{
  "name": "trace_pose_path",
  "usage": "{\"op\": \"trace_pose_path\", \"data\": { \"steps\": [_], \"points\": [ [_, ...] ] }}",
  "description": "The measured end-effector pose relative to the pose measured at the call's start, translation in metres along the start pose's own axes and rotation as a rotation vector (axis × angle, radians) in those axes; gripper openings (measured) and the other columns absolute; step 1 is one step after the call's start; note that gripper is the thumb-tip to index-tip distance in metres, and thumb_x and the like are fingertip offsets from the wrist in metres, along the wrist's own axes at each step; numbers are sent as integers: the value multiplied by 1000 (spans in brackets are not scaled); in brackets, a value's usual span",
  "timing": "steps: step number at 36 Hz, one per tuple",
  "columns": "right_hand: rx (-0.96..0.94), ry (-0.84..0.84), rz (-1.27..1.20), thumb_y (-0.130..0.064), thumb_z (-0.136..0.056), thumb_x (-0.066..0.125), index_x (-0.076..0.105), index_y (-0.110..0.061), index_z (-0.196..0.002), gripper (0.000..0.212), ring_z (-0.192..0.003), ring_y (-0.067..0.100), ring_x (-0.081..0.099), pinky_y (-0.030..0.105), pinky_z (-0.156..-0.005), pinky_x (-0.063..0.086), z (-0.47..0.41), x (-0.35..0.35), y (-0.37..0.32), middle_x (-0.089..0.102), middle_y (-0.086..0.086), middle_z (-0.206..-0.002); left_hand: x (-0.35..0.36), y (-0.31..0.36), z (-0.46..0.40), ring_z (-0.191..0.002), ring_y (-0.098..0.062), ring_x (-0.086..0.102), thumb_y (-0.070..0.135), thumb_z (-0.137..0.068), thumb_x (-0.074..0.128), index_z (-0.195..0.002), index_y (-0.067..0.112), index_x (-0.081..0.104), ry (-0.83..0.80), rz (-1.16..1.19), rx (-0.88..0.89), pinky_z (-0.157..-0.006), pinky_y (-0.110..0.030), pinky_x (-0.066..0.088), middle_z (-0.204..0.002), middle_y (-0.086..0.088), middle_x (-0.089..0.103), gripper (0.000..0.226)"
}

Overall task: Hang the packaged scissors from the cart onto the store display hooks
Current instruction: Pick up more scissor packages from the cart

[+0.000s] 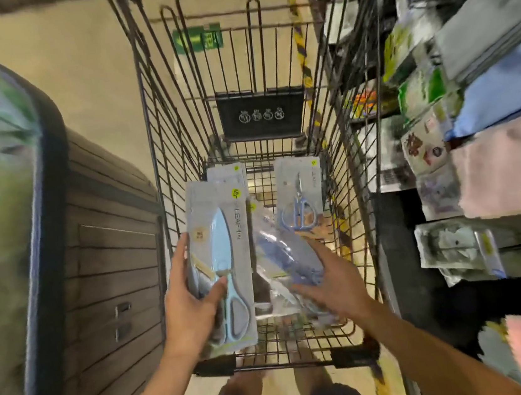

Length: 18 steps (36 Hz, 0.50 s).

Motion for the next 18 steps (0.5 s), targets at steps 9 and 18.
{"op": "trace_pose_path", "data": {
  "steps": [9, 18],
  "points": [
    [-73, 209, -467, -48, -63, 94, 34, -41, -150, 106, -128, 10, 54, 29, -101, 52, 75, -73, -94, 46, -16, -150, -55, 98, 49, -129, 24, 38, -3, -82, 78, -154, 34, 35, 75, 38, 165, -95, 4, 35, -151, 22, 43, 91],
    [-303, 317, -647, -15, -70, 92, 37, -45, -149, 101, -138, 4, 46, 29, -111, 45, 136, -101, -155, 48, -16, -151, -90, 139, 76, -123, 29, 38, -2, -80, 80, -154, 34, 35, 0, 68, 312, -96, 3, 35, -150, 26, 41, 94]
  ]
}}
Point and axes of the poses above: each hand's wrist, its own z-axis away from the middle knuckle, its own x-axis out of the palm, y = z × x, the point moved 3 cm from there along -z, towards the middle knuckle
